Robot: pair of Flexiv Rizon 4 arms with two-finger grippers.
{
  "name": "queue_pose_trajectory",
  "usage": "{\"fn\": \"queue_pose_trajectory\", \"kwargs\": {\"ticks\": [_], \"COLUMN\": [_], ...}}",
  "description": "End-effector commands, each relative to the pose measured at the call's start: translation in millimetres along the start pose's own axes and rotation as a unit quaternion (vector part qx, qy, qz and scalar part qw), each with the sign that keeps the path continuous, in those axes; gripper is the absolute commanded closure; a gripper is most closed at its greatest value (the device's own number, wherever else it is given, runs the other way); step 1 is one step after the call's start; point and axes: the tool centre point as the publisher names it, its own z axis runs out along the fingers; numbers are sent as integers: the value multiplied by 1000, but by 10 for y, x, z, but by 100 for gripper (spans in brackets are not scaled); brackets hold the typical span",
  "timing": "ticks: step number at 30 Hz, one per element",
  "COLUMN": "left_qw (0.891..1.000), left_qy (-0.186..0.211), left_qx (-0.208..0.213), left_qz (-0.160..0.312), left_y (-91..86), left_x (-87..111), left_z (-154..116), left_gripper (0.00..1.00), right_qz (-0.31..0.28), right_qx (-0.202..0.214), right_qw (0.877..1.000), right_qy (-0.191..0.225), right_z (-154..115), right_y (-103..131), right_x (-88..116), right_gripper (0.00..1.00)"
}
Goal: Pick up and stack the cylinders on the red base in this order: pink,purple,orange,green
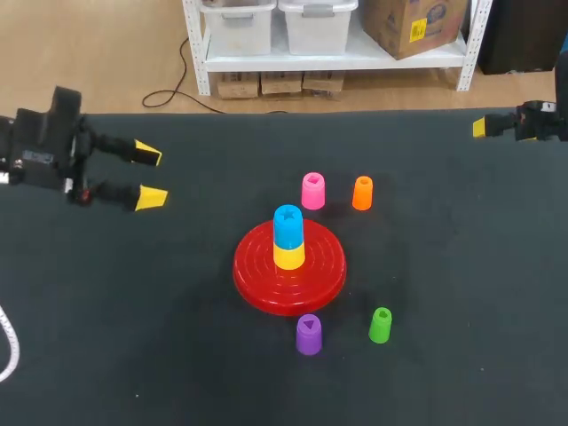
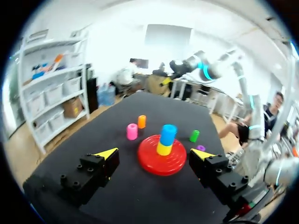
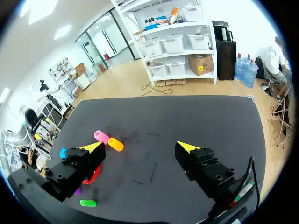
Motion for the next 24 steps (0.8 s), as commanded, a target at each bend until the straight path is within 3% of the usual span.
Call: {"fn": "queue_pose_trajectory", "kwargs": {"ticks": [1,13,19,24], "left_qw": [995,999,999,1000], "left_qy": [-71,10,18,21], "left_qx": [73,29,37,17], "left_qz": [19,25,21,12], "left_y": [40,75,91,126], "left_x": [59,79,87,149], "left_z": [-16,97,112,6], "left_gripper": [0,0,0,0], "right_qz": [0,0,0,0], "right_qx": [0,0,0,0], "right_qw": [1000,1000,1000,1000], "right_qy": [0,0,0,0], "right_z": [-2,-2,-2,-2], "right_y": [0,0,0,0], "right_x": [1,1,1,1], "right_gripper": [0,0,0,0]}}
